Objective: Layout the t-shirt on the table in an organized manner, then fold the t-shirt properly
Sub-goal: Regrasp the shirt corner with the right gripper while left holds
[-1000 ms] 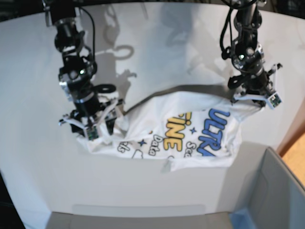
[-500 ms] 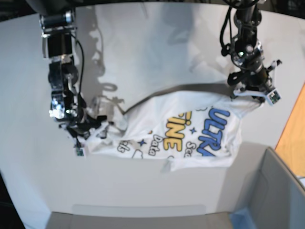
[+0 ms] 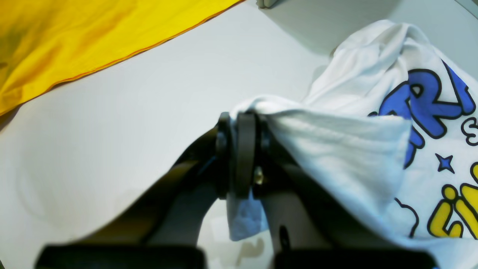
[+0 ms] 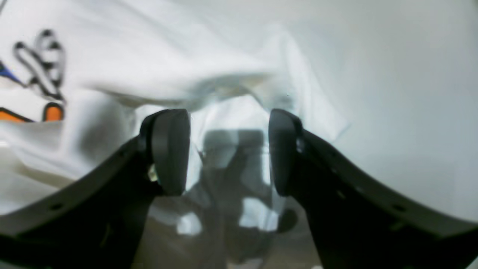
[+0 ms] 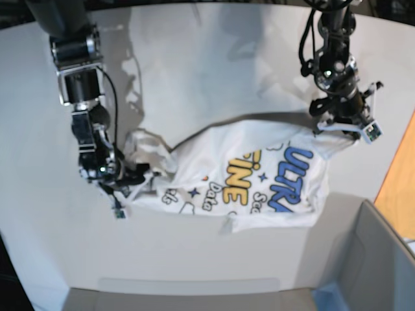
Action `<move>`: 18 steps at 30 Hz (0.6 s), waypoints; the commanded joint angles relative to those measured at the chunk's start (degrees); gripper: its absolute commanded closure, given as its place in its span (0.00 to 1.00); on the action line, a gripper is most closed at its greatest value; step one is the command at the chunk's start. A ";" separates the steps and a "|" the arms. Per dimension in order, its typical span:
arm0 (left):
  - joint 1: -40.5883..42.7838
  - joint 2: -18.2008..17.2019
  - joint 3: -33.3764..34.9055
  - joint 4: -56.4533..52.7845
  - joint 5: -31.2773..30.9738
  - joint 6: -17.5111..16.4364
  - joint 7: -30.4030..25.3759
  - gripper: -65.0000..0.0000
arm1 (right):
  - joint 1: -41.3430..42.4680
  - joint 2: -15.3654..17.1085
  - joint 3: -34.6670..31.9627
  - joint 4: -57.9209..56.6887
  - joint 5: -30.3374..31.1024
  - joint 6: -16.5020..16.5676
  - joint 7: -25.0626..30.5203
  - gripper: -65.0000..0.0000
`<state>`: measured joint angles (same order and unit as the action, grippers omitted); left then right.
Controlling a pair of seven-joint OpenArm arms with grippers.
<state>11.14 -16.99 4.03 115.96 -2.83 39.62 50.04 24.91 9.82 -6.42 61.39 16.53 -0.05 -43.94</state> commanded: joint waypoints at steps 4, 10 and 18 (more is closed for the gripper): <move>-0.63 -0.46 -0.12 1.01 1.20 0.38 -1.47 1.00 | 1.07 0.33 -2.16 2.75 0.39 0.45 0.12 0.48; -0.63 -0.37 -0.12 0.92 1.12 0.38 -1.47 1.00 | -3.24 0.33 -3.30 14.44 -3.66 0.27 -0.23 0.48; -0.72 -0.28 -0.12 0.92 1.03 0.38 -1.47 1.00 | -2.71 -3.01 -3.56 7.58 -11.30 0.27 0.12 0.48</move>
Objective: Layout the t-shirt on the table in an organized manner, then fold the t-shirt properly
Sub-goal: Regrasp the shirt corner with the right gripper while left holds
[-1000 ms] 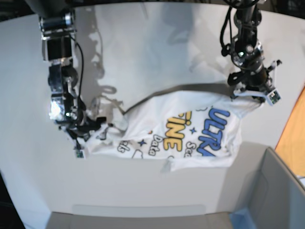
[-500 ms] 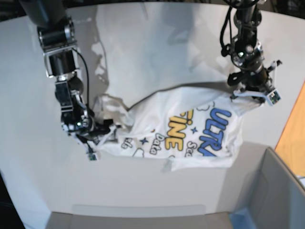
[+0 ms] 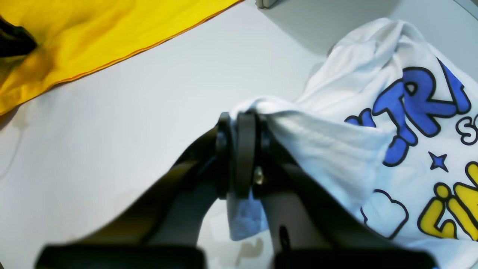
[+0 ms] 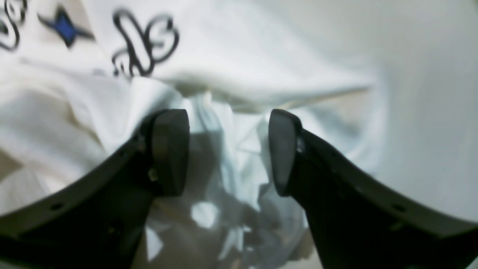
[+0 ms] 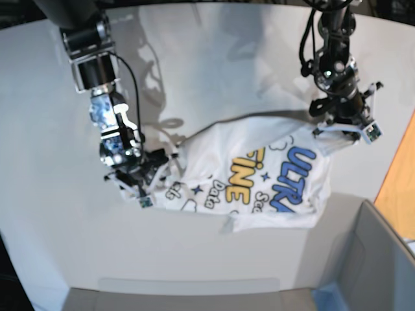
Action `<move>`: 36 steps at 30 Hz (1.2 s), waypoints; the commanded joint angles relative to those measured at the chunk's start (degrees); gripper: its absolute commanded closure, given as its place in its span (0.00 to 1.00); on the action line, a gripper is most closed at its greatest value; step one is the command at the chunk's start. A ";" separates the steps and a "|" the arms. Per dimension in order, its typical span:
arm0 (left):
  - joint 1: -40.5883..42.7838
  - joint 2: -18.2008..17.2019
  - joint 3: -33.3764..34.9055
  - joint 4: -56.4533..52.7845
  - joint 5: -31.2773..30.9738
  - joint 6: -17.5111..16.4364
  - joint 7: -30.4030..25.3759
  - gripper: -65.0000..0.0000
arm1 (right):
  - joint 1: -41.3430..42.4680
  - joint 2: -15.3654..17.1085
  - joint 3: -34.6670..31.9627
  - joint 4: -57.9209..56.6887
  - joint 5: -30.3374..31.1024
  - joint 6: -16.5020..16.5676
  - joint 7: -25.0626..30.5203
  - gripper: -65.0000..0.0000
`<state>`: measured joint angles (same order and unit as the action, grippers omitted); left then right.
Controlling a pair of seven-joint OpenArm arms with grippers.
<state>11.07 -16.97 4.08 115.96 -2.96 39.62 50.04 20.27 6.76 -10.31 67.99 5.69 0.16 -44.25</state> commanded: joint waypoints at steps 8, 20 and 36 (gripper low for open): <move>-0.65 -0.30 -0.16 0.92 1.16 0.38 -1.47 1.00 | 2.28 0.05 -0.46 -0.95 -0.55 0.67 0.51 0.62; -0.30 -0.30 -0.16 0.92 1.16 0.38 -1.47 1.00 | -1.33 0.58 -2.93 11.18 -0.81 0.14 -4.41 1.00; -0.21 -0.30 -0.16 0.92 1.16 0.38 -1.47 1.00 | -14.43 6.73 -3.01 30.70 -0.90 0.14 -12.76 1.00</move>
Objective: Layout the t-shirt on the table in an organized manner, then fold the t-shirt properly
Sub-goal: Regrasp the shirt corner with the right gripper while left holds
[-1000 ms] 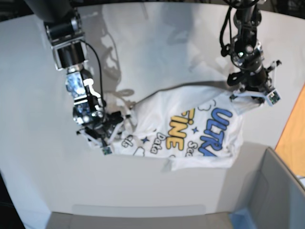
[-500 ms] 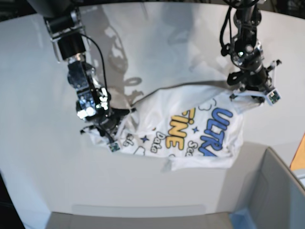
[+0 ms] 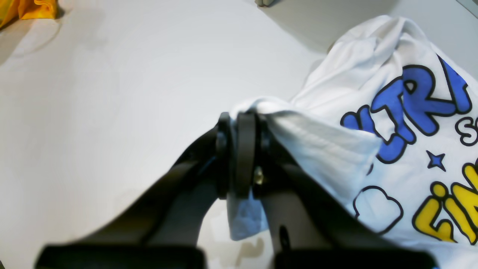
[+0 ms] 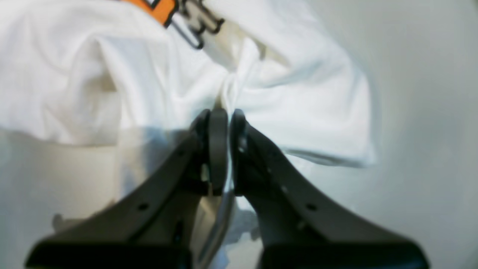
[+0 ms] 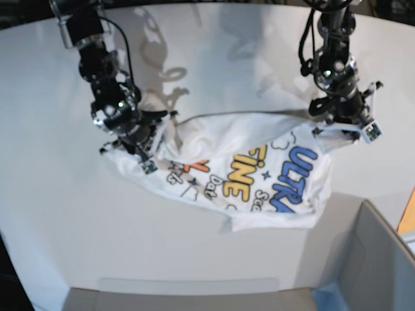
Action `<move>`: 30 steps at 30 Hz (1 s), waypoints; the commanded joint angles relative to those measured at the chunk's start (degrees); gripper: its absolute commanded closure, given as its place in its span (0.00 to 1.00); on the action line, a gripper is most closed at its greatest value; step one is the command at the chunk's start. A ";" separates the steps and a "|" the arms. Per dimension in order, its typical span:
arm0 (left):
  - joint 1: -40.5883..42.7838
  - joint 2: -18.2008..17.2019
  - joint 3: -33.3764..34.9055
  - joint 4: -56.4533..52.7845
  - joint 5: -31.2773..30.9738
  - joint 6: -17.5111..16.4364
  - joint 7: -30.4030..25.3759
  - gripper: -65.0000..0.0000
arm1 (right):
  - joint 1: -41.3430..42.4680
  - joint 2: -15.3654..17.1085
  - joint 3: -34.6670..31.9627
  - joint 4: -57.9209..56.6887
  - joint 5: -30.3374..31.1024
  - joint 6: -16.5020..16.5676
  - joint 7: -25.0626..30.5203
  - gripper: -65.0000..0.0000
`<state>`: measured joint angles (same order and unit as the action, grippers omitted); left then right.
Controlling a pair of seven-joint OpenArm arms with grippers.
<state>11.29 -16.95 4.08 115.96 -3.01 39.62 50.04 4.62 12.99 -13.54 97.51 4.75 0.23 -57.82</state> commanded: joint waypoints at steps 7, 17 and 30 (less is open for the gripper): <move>0.18 -0.24 -0.16 0.92 1.12 0.38 -1.47 1.00 | 0.34 0.41 0.05 1.52 0.04 0.08 0.64 0.93; 0.80 -0.24 -0.16 0.92 1.12 0.38 -1.47 1.00 | -1.50 -0.03 -0.22 5.56 0.04 0.17 0.72 0.72; 0.80 -0.24 -0.16 0.92 1.12 0.38 -1.47 1.00 | -1.68 -0.11 -0.04 5.74 0.04 0.17 0.46 1.00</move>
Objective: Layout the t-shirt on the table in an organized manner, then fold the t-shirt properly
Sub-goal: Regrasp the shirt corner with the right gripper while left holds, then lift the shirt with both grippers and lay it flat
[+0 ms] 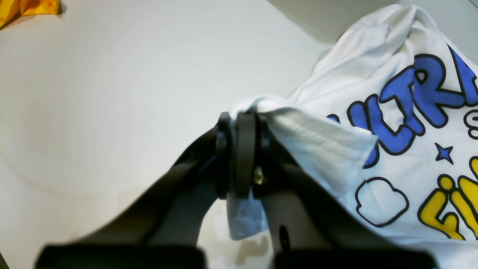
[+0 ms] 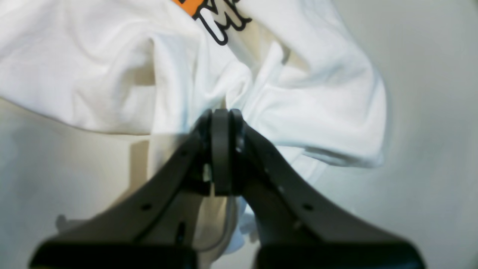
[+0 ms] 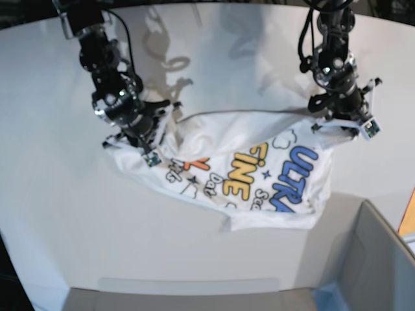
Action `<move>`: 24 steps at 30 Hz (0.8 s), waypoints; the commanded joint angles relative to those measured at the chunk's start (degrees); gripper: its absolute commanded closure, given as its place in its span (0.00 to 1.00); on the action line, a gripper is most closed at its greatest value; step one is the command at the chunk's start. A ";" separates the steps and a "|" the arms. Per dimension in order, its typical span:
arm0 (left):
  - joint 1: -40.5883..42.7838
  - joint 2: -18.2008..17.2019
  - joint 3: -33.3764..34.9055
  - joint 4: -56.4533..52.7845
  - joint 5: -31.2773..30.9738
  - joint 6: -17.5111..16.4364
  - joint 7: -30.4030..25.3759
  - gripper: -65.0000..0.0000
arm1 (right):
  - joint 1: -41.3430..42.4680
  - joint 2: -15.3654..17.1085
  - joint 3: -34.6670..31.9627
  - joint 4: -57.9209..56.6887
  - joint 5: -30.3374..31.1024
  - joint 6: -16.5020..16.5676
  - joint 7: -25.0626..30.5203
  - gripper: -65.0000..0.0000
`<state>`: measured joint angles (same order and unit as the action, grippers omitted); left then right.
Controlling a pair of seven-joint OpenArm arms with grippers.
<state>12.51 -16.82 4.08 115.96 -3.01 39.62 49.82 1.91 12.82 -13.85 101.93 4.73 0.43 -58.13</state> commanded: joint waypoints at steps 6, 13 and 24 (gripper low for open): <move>-1.04 -0.63 -0.87 0.92 1.12 0.38 -1.25 1.00 | 1.38 0.06 3.17 9.67 0.15 -0.12 1.29 1.00; -7.90 -0.63 -0.78 1.01 1.20 0.38 -1.25 1.00 | 6.04 1.47 8.09 11.34 0.59 -0.12 6.48 1.00; -27.85 -0.37 -0.25 -9.90 1.12 -3.88 -1.87 0.99 | 25.82 3.75 8.09 -6.24 0.59 0.50 9.29 1.00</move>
<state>-13.96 -16.69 4.08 105.14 -2.79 35.18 49.45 26.17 16.32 -6.04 94.56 5.96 1.41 -50.09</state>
